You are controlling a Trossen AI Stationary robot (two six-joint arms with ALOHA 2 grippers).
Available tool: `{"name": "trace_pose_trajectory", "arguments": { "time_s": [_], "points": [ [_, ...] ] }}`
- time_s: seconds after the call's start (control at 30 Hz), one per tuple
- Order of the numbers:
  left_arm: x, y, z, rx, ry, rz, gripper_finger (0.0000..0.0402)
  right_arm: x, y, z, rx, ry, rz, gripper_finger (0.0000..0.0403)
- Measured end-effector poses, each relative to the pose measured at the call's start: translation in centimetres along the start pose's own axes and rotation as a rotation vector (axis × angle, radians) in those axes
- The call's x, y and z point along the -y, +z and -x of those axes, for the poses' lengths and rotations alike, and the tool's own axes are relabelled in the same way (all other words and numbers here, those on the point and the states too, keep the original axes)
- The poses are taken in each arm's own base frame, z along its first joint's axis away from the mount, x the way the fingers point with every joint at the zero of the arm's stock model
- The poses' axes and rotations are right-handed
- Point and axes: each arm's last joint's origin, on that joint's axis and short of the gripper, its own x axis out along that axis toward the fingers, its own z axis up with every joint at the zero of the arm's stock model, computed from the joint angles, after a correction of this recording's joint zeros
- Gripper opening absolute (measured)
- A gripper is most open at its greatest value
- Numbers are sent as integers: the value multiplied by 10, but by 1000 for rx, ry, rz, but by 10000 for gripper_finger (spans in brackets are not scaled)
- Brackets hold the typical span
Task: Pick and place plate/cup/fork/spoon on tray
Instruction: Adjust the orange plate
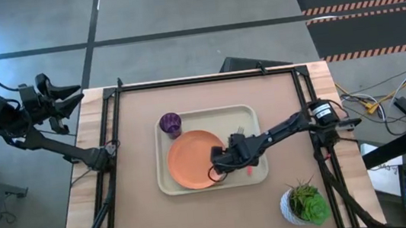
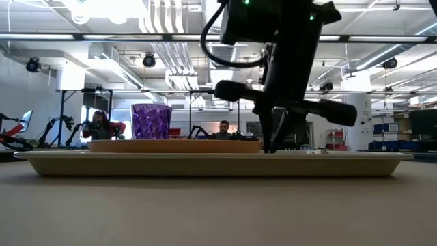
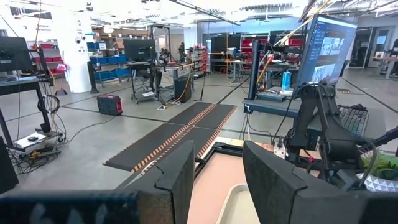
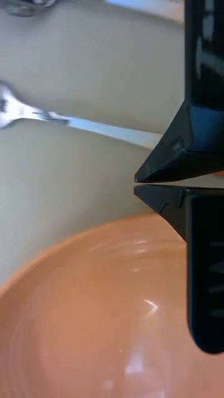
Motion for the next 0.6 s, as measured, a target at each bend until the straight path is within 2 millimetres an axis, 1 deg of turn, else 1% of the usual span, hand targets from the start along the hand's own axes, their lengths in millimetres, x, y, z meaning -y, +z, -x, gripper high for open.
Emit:
{"name": "trace_pose_trajectory", "arguments": {
  "time_s": [0.13,0.3,0.4,0.53,0.6],
  "points": [
    [0,0,0,0,0,0,120,-2,3,-12,5,-17,6,8],
    [0,0,0,0,0,-5,120,-2,-3,-23,-62,-43,28,8],
    [0,0,0,0,0,-6,120,-1,-8,-20,-79,-37,35,8],
    [0,0,0,0,0,-6,120,2,-11,-6,-144,-42,44,8],
    [0,0,0,1,0,-6,120,5,-10,0,-148,-66,59,8]
  ]
}}
